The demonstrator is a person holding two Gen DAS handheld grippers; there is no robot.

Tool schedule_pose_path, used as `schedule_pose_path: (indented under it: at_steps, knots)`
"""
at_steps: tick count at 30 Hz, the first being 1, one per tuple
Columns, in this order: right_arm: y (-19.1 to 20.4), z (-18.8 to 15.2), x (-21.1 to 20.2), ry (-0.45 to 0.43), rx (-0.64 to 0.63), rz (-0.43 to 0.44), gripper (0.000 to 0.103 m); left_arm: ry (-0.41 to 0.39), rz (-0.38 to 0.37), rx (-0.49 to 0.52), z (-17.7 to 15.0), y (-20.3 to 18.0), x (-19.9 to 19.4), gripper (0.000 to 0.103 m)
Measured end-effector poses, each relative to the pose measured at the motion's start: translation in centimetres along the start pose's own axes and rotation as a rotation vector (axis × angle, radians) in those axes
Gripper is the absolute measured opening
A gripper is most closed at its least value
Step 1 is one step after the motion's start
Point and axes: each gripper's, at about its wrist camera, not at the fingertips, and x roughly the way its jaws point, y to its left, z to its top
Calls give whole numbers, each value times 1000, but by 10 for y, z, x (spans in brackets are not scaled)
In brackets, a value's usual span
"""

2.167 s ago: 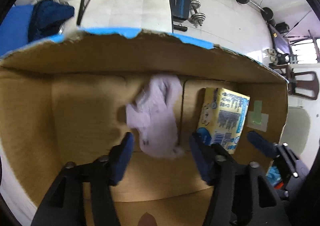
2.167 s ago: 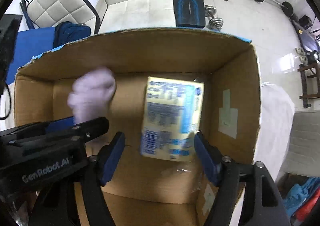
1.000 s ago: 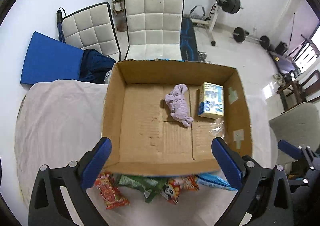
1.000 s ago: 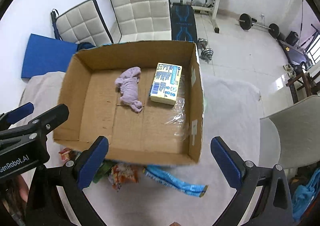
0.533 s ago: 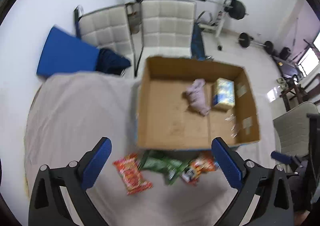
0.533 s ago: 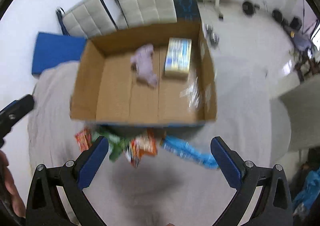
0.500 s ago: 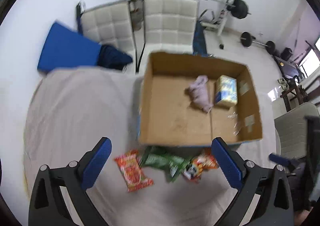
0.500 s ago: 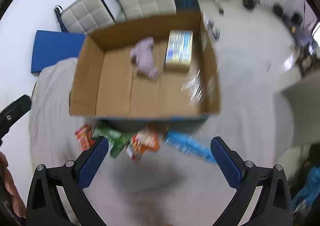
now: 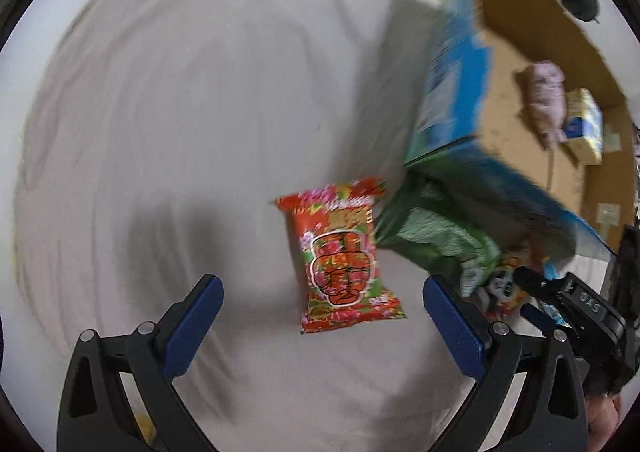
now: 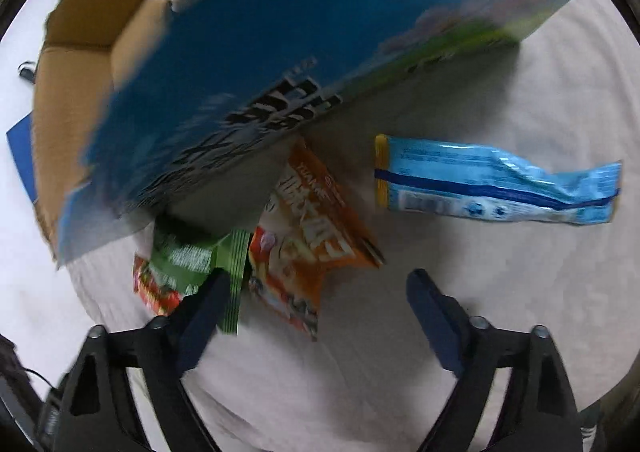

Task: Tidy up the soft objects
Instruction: 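Grasp the red-orange bag with the left tool while the right tool grasps the orange panda bag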

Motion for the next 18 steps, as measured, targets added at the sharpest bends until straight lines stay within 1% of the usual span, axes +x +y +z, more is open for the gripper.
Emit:
schedule_pose_path:
  at_steps: [1,2,3,4,5,6,7,9,11,14,16,18]
  knots:
    - [0,-1,1,-30,7,7,77,25,-6,-14,2,2,12,103]
    - [1,-1,1,-40,5,10,67,43,-6,-18,3,3,20,103]
    - [2,-2,2,-42,-1,30,60,59,-7,-20,4,3,28,103]
    - [3,-5,3,-32,-9,36,51,72,-1,-21,5,3,37,103]
    - [3,-7,4,-26,-15,30,48,81,4,-18,5,2,42,103]
    - [2,-10,4,-20,-24,41,41,94,6,-15,5,1,49,103]
    - [1,-11,3,-14,-33,42,25,108,8,-14,5,1,55,103]
    - [-2,-15,0,-13,-49,15,24,124,10,-15,6,0,64,103]
    - [-8,-19,-3,12,-83,-12,22,138,12,-7,5,-4,72,103]
    - [-15,-19,-9,53,-169,-101,22,144,23,23,5,-12,79,103]
    - [-20,-19,-9,90,-239,-198,23,144,38,51,4,-18,83,103]
    - [-25,-15,-10,99,-251,-243,27,148,55,79,5,-27,91,103]
